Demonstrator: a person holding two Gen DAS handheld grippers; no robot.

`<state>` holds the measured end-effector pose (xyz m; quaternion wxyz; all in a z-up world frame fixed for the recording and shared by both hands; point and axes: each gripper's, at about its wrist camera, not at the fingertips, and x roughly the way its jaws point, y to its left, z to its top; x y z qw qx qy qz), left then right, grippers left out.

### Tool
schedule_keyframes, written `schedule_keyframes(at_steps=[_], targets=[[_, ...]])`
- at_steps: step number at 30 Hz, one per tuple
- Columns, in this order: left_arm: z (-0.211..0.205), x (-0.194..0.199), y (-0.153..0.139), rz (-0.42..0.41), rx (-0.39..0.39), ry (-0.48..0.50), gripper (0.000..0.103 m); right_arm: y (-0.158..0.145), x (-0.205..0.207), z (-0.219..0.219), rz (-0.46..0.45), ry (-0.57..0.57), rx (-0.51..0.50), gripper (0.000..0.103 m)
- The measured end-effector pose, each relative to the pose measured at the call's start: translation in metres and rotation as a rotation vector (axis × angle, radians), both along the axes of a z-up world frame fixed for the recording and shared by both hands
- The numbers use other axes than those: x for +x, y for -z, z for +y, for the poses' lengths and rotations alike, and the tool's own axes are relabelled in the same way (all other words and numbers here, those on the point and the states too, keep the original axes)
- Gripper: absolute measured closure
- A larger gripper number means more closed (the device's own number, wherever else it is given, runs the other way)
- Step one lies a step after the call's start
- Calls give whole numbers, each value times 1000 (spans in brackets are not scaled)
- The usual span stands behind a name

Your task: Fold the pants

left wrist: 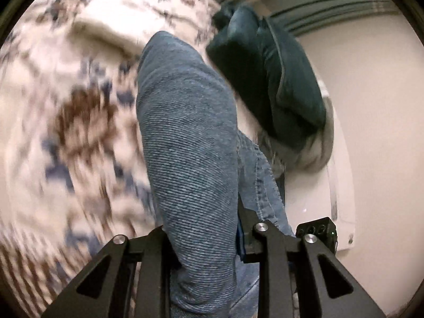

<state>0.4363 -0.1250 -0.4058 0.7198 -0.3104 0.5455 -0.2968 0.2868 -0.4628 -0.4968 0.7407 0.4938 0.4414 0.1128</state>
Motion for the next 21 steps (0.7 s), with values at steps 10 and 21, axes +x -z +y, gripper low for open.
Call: schedule_keyframes(at_steps=[10, 21], targets=[[70, 210, 23, -27, 21, 20, 82, 5, 238, 80, -85, 21, -22, 62], [100, 415, 94, -35, 4, 88, 82, 68, 431, 126, -122, 105, -21, 62]])
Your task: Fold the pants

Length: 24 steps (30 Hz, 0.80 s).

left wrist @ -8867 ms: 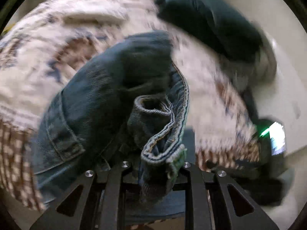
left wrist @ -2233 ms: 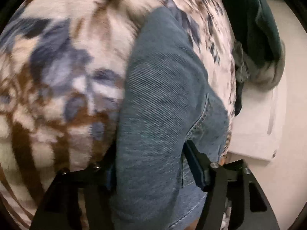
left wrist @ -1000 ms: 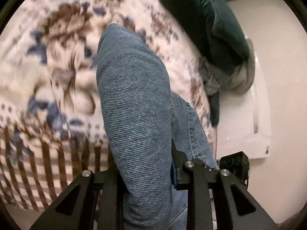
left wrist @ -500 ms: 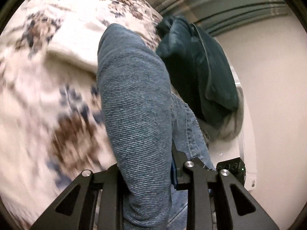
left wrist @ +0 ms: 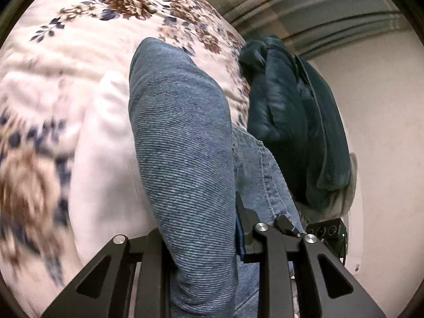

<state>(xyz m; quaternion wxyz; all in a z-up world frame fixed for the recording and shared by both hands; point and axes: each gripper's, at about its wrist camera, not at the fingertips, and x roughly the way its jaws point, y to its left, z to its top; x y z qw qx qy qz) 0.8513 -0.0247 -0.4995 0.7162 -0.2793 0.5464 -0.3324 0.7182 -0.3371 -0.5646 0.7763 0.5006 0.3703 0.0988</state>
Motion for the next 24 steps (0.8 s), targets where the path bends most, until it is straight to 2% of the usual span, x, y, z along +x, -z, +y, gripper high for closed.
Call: schedule_keyframes(at_steps=[1, 2, 3, 4, 5, 6, 7, 8, 10, 11, 12, 13, 14, 15, 16, 17, 19, 21, 22, 24], targets=[[2, 17, 9, 1, 14, 6, 79, 4, 11, 2, -5, 7, -15, 62], [4, 27, 15, 9, 31, 4, 69, 10, 29, 5, -1, 17, -31, 62], [8, 38, 30, 48, 77, -16, 51, 18, 42, 8, 15, 22, -51, 56], [16, 48, 52, 127, 129, -44, 44, 30, 52, 10, 62, 22, -80, 51], [23, 52, 68, 200, 159, -64, 43, 46, 60, 10, 135, 25, -92, 41], [32, 51, 82, 258, 101, -76, 43, 60, 64, 10, 182, 29, -71, 41], [40, 46, 82, 263, 44, -98, 43, 68, 61, 7, 194, 35, -33, 41], [43, 40, 77, 250, 40, -104, 41, 72, 57, 5, 203, 36, -5, 39], [42, 23, 62, 195, 114, -103, 34, 67, 51, 2, 218, 31, -22, 25], [40, 12, 55, 162, 180, -111, 26, 60, 47, 0, 242, 29, -64, 16], [38, 0, 46, 119, 262, -129, 19, 55, 43, 0, 255, 25, -95, 15], [35, -6, 39, 71, 328, -137, 16, 46, 40, -1, 280, 21, -146, 14], [30, -19, 30, 7, 400, -141, 15, 40, 40, -1, 294, 15, -194, 9], [22, -33, 20, -61, 484, -138, 9, 31, 42, 1, 316, 6, -281, 6], [20, -40, 18, -92, 543, -129, 5, 15, 42, 6, 344, -4, -414, 6], [13, -50, 13, -118, 624, -128, 3, 4, 42, 10, 357, -8, -503, 6], [7, -62, 12, -117, 680, -122, 3, -23, 42, 23, 390, -17, -734, 6], [6, -70, 9, -109, 710, -128, 3, -45, 39, 33, 400, -22, -872, 5], [2, -78, 4, -111, 725, -123, 3, -55, 37, 37, 401, -22, -930, 4], [-6, -83, -6, -121, 757, -120, 2, -73, 29, 39, 399, -16, -972, 4]])
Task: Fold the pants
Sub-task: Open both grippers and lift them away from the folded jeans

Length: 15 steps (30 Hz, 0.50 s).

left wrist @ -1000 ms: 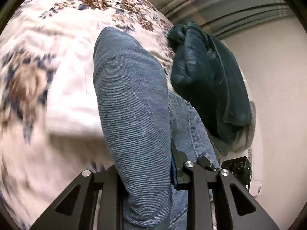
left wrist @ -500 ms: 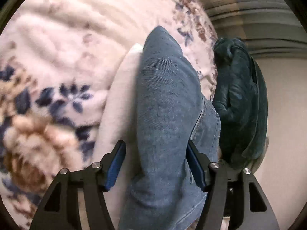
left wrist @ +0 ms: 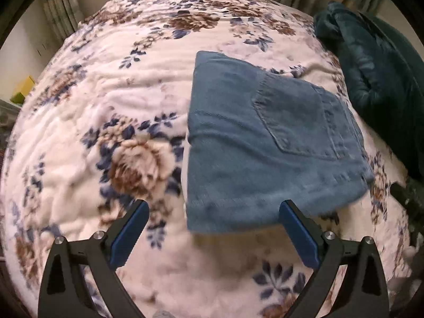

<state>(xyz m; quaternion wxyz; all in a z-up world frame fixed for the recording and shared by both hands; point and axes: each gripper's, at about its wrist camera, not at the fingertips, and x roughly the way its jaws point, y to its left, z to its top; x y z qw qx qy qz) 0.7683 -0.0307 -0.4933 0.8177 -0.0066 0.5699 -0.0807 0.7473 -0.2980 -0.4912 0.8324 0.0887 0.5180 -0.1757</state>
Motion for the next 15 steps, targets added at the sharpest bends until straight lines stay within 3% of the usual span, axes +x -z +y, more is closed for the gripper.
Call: schedule_keyframes(at_steps=[8, 15], targets=[[-17, -49, -80, -76, 55, -14, 2, -97, -74, 12, -56, -34, -42, 3], [-24, -129, -181, -189, 74, -7, 2, -194, -151, 31, -141, -91, -56, 3]])
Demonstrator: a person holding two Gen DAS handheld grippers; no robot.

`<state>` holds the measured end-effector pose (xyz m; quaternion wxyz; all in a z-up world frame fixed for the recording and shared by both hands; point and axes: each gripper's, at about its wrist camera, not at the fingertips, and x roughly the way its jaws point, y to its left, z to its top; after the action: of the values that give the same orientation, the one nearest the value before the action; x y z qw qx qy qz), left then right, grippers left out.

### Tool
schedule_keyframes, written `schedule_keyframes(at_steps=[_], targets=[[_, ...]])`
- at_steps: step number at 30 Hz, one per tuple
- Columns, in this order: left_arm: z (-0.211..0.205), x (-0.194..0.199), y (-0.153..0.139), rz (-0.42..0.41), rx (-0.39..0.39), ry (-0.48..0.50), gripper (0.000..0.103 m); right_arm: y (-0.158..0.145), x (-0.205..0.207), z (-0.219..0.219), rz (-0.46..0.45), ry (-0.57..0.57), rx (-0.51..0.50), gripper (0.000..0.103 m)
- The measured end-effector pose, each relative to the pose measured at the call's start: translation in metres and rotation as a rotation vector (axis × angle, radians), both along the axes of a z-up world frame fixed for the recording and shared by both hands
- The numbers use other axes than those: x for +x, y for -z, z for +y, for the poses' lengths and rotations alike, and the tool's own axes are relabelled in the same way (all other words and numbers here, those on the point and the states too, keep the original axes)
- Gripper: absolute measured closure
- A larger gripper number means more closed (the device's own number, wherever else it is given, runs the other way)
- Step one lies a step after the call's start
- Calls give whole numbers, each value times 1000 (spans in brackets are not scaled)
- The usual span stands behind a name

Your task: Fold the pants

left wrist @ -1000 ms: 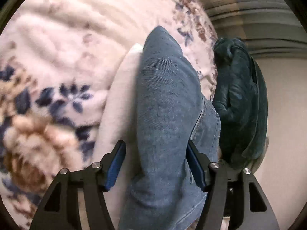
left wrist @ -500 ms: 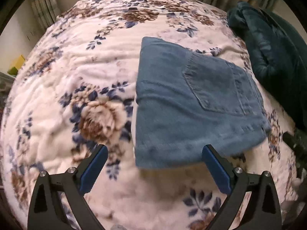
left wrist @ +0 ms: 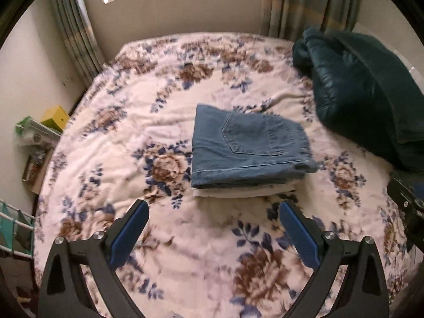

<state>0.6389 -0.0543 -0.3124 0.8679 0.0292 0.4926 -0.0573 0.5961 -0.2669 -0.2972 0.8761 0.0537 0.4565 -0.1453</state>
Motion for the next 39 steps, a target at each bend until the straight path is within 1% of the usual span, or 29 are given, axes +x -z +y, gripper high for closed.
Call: schedule_keyframes(at_steps=[2, 5, 9, 10, 11, 12, 15, 18, 20, 24, 29, 35, 39], targets=[[0, -28, -31, -34, 4, -1, 2, -33, -28, 4, -29, -17, 7, 3], [2, -67, -73, -80, 10, -12, 2, -73, -63, 8, -60, -36, 14, 3], [4, -115, -122, -117, 2, -31, 2, -131, -120, 13, -101, -70, 14, 3], [4, -130, -136, -130, -3, -34, 2, -140, -130, 14, -110, -78, 14, 3], [5, -142, -148, -145, -2, -42, 2, -157, -148, 16, -128, -91, 8, 3], [4, -155, -160, -156, 2, -52, 2, -168, -159, 17, -137, -102, 4, 3], [4, -188, -192, -178, -17, -73, 2, -205, -201, 19, -174, -139, 0, 3], [4, -224, -223, -215, -14, -99, 2, -240, -241, 20, -205, -171, -6, 3], [6, -247, -241, -222, -30, -109, 2, -260, -267, 21, -215, -193, -5, 3], [7, -280, -269, -256, -18, -114, 2, -299, -312, 24, -243, -218, 10, 3], [8, -308, -299, -304, -7, -102, 2, -344, -356, 34, -289, -244, -19, 3], [16, -323, -313, -322, -27, -92, 2, -384, -386, 54, -327, -274, -37, 3], [19, -322, -312, -333, -25, -87, 1, -394, -387, 64, -328, -278, -47, 0]])
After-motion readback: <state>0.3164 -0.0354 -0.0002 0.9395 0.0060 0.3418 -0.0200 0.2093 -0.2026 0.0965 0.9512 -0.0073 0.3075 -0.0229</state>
